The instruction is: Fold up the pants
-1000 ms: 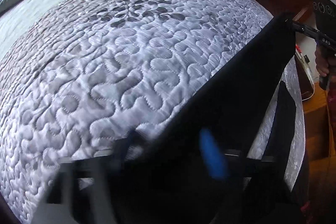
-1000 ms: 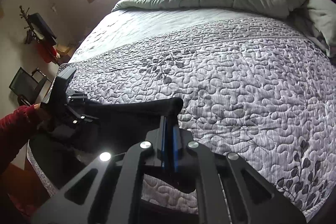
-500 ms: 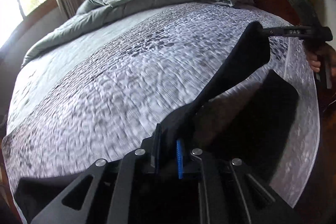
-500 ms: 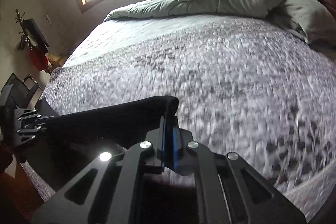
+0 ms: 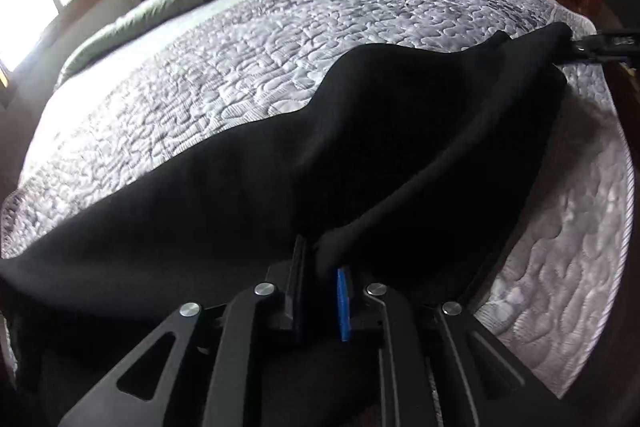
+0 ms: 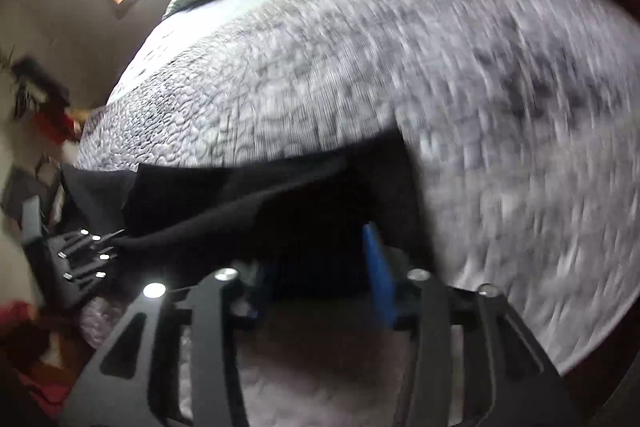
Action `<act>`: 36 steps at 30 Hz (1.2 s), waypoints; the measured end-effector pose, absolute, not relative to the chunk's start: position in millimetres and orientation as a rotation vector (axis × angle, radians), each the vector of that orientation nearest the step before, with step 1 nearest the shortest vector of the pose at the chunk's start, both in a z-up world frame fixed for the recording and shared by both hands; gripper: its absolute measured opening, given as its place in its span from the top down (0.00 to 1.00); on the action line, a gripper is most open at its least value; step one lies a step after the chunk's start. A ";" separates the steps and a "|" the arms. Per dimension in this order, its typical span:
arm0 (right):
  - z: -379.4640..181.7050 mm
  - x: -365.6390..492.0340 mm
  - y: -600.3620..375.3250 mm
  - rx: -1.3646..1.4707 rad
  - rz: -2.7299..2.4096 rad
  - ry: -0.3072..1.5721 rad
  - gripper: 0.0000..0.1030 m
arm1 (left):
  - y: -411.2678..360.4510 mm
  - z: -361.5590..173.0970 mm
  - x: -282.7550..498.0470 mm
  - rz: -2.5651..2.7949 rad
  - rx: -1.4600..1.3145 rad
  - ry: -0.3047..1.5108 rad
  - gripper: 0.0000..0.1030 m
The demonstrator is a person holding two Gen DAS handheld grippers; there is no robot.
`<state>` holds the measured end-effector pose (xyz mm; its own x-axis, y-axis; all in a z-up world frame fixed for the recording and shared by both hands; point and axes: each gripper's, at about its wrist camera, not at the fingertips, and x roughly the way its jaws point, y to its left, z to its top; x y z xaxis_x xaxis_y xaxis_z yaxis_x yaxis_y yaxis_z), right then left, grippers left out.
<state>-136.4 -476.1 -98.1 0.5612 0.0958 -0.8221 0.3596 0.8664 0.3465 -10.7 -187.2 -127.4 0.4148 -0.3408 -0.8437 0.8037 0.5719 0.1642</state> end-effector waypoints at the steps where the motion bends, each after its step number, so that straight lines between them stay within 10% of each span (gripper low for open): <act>1: -100.0 -141.8 -476.0 0.563 -0.155 0.969 0.48 | -188.1 -128.2 -11.0 -0.774 0.622 0.865 0.88; 10: -126.6 -149.8 -468.7 1.069 0.028 0.821 0.36 | -194.2 -127.7 -6.4 -0.738 0.625 0.892 0.86; 13: -131.2 -134.6 -474.3 1.117 -0.006 0.829 0.89 | -196.5 -126.2 -1.0 -0.740 0.625 0.915 0.86; 15: -125.1 -122.8 -475.8 1.089 -0.026 0.848 0.95 | -198.7 -123.1 1.5 -0.738 0.618 0.930 0.86; 25: -37.4 -126.0 -455.0 0.626 -0.022 0.661 0.95 | -203.3 -80.9 -28.2 -0.733 0.564 0.824 0.84; 36: -124.0 -138.2 -478.5 0.788 -0.246 0.913 0.93 | -232.6 -130.7 -39.4 -0.710 0.669 0.862 0.84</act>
<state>-138.2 -478.5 -124.0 0.6067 0.1278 -0.7846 0.5049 0.7004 0.5045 -39.4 -232.6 -130.7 0.4596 -0.2759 -0.8442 0.7759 0.5873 0.2304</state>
